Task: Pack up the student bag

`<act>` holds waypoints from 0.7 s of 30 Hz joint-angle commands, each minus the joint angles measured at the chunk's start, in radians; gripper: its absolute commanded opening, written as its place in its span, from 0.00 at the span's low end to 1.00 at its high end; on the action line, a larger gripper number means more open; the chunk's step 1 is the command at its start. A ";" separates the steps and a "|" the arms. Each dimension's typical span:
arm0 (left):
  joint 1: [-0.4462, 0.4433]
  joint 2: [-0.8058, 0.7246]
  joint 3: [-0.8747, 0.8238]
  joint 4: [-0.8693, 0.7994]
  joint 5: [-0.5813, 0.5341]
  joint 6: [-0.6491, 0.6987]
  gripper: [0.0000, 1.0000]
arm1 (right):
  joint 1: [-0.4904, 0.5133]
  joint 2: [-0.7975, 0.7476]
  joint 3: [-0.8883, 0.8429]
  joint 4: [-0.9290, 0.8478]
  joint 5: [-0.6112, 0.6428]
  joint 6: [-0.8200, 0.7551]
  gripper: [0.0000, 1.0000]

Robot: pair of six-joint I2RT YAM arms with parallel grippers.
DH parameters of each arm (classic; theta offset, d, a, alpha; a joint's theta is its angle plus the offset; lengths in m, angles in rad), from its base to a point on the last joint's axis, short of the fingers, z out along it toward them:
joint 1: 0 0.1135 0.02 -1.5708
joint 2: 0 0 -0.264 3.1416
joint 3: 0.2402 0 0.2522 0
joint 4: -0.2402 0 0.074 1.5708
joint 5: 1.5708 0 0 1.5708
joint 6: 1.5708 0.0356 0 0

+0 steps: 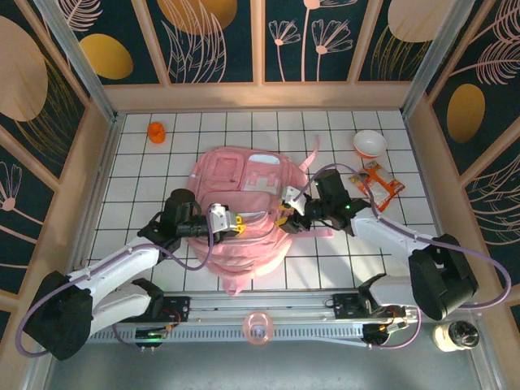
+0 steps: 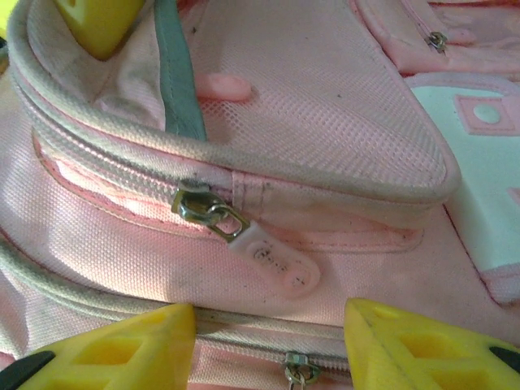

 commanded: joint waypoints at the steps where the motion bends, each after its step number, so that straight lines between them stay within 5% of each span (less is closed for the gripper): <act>1: 0.002 -0.014 0.038 0.059 0.110 0.026 0.00 | 0.010 0.016 0.051 0.060 -0.091 0.002 0.51; 10: 0.002 -0.002 0.038 0.067 0.113 0.028 0.00 | 0.009 0.082 0.128 -0.047 -0.218 -0.007 0.49; 21: 0.002 -0.008 0.026 0.087 0.076 0.022 0.00 | 0.009 0.116 0.186 -0.202 -0.197 -0.020 0.24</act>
